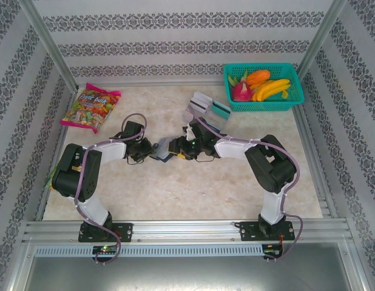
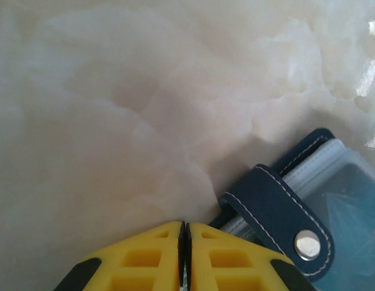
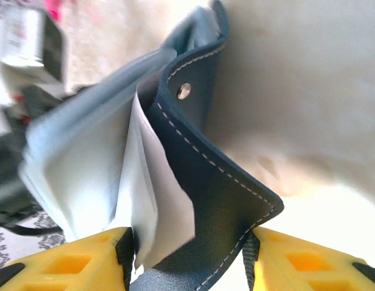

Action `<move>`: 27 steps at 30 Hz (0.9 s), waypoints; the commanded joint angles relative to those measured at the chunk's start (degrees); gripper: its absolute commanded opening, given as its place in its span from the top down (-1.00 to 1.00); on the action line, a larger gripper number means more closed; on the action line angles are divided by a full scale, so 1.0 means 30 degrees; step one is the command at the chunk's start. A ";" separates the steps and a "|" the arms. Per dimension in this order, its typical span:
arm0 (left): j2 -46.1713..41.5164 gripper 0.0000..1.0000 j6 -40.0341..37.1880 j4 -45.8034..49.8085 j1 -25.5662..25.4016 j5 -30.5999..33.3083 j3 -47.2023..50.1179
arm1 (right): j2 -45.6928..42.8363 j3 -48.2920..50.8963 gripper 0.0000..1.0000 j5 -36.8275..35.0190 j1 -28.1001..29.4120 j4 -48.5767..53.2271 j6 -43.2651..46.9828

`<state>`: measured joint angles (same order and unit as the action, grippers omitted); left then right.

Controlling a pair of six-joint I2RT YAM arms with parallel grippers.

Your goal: Put the credit cards into the card holder

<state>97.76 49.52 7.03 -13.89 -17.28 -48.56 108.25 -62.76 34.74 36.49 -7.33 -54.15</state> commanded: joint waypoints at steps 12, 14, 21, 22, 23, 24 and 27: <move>0.0110 0.71 0.0377 0.2668 -0.1150 -0.1601 0.0302 | 0.2072 -0.3660 -0.05 -0.0095 0.0653 0.0359 0.1271; 0.0118 0.71 0.0402 0.2609 -0.1187 -0.1624 0.0217 | 0.2446 -0.4575 -0.07 -0.0267 0.0830 0.2109 0.2383; 0.0313 0.70 0.0406 0.2667 -0.1295 -0.1653 -0.0241 | 0.3834 -0.7128 -0.08 -0.0790 0.0905 0.6791 0.5281; 0.0340 0.69 0.0342 0.2761 -0.1297 -0.1633 -0.0291 | 0.3991 -0.7321 -0.08 -0.0827 0.0881 0.7032 0.5453; 0.0319 0.65 0.0311 0.2892 -0.1317 -0.1534 -0.0356 | 0.4134 -0.7512 -0.08 -0.0941 0.0862 0.7280 0.5636; 0.0265 0.62 0.0240 0.3065 -0.1290 -0.1380 -0.0439 | 0.4281 -0.7660 -0.09 -0.0828 0.0769 0.7336 0.5714; -0.0030 0.48 0.0099 0.3583 -0.1268 -0.0785 -0.0710 | 0.4766 -0.8253 -0.09 -0.0565 0.0586 0.7768 0.6024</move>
<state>97.65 50.11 10.70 -16.47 -18.83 -49.98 120.57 -85.34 32.86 38.76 11.57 -39.38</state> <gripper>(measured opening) 0.244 0.542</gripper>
